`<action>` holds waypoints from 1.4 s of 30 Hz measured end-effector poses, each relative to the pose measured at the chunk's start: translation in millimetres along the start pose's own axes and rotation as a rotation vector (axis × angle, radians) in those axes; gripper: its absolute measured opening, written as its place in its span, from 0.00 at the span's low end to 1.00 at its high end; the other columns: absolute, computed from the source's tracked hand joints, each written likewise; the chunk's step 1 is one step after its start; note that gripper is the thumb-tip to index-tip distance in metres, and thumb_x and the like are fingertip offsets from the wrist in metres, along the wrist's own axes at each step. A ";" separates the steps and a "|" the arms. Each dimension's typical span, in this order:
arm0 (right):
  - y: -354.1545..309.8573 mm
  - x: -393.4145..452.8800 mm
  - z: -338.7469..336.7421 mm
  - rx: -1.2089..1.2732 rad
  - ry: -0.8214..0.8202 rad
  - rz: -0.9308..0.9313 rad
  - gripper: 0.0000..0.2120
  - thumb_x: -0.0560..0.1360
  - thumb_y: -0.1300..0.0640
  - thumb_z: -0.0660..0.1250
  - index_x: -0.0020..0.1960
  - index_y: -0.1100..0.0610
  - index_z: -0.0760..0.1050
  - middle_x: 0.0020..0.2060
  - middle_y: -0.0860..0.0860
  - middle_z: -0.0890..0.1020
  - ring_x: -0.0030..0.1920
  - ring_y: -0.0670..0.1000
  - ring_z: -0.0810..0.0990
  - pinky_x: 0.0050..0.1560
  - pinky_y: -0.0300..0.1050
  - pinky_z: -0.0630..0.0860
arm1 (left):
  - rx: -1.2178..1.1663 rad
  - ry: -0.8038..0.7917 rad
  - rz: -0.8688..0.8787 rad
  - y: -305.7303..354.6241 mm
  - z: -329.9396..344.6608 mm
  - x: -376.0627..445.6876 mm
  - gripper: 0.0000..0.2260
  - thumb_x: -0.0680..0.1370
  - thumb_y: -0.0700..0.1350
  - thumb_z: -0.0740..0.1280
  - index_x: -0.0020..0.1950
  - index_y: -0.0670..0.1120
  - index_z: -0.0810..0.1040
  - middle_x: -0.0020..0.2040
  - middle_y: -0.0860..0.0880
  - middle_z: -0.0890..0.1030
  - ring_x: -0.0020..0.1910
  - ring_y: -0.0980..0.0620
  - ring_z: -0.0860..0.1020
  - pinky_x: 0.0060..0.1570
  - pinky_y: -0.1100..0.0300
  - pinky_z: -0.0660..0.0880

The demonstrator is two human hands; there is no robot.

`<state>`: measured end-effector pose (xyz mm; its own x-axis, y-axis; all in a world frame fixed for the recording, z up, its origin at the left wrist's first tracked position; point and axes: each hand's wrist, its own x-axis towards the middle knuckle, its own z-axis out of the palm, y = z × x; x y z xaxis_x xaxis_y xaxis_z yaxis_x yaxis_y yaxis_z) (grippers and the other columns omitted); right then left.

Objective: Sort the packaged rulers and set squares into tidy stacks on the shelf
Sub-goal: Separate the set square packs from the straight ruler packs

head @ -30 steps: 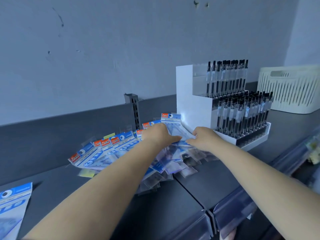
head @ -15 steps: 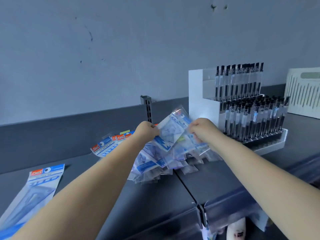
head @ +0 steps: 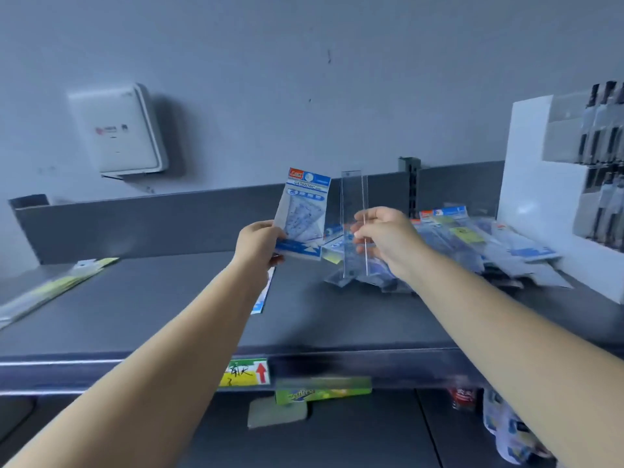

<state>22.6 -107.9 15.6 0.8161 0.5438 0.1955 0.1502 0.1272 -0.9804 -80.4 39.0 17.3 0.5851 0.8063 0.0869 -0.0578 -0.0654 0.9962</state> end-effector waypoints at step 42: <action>8.1 25.7 514.2 -0.219 -0.379 0.179 0.24 0.75 0.62 0.68 0.66 0.70 0.65 0.50 0.61 0.76 0.41 0.52 0.79 0.44 0.45 0.80 | 1.551 0.062 0.467 -34.2 -478.1 181.9 0.15 0.77 0.46 0.61 0.63 0.49 0.72 0.58 0.51 0.76 0.59 0.48 0.73 0.54 0.57 0.64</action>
<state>-242.2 333.6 24.0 0.5847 0.8109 -0.0228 0.1727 -0.1519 -0.9732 -358.8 469.0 -5.0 0.7174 0.5658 0.4063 0.6394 -0.7664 -0.0616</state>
